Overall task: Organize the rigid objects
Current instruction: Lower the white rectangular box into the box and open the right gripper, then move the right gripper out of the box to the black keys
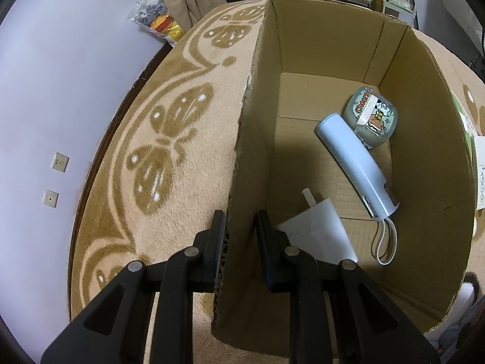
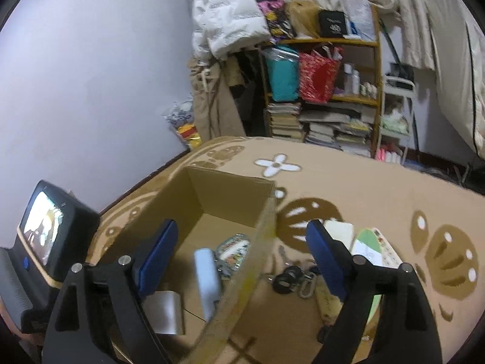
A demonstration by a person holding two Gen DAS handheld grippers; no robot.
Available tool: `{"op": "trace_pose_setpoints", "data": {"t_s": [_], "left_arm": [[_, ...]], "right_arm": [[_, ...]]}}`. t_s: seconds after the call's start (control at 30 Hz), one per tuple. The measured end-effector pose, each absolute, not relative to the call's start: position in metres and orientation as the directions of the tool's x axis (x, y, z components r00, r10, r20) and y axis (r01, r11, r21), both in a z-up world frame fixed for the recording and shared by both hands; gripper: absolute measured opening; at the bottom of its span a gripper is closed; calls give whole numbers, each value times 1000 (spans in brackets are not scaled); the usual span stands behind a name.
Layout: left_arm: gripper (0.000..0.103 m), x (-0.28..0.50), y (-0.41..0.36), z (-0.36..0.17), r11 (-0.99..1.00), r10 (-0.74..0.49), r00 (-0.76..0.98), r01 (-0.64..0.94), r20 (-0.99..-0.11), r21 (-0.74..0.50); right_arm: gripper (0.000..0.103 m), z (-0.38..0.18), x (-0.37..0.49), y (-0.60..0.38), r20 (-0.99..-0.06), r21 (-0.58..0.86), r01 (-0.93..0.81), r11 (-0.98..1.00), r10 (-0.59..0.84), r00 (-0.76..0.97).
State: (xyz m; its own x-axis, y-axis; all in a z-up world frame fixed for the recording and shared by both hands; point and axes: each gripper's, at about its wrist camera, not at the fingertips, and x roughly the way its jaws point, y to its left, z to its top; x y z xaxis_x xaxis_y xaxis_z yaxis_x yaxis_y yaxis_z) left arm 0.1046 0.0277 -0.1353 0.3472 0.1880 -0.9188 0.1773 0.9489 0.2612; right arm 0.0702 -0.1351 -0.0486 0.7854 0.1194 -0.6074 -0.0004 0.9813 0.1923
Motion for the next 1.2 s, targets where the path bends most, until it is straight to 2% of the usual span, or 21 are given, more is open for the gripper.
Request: {"op": "trace_pose_setpoints", "data": {"t_s": [0.23, 0.4, 0.7, 0.87, 1.03, 1.2], "left_arm": [[21, 104, 27, -135, 949, 188, 347, 178, -919, 262], [21, 104, 27, -134, 949, 188, 347, 177, -919, 261], [21, 104, 28, -135, 950, 186, 346, 177, -920, 258], [21, 104, 28, -136, 950, 185, 345, 178, -920, 258], [21, 104, 28, -136, 951, 181, 344, 178, -922, 253], [21, 105, 28, -136, 950, 184, 344, 178, -921, 256]], "right_arm": [[91, -63, 86, -174, -694, 263, 82, 961, 130, 708], [91, -81, 93, -185, -746, 261, 132, 956, 113, 657], [91, -104, 101, -185, -784, 214, 141, 967, 83, 616], [78, -114, 107, -194, -798, 220, 163, 962, 81, 597], [78, -132, 119, -208, -809, 330, 178, 927, 181, 559], [63, -151, 125, -211, -840, 353, 182, 918, 225, 495]]}}
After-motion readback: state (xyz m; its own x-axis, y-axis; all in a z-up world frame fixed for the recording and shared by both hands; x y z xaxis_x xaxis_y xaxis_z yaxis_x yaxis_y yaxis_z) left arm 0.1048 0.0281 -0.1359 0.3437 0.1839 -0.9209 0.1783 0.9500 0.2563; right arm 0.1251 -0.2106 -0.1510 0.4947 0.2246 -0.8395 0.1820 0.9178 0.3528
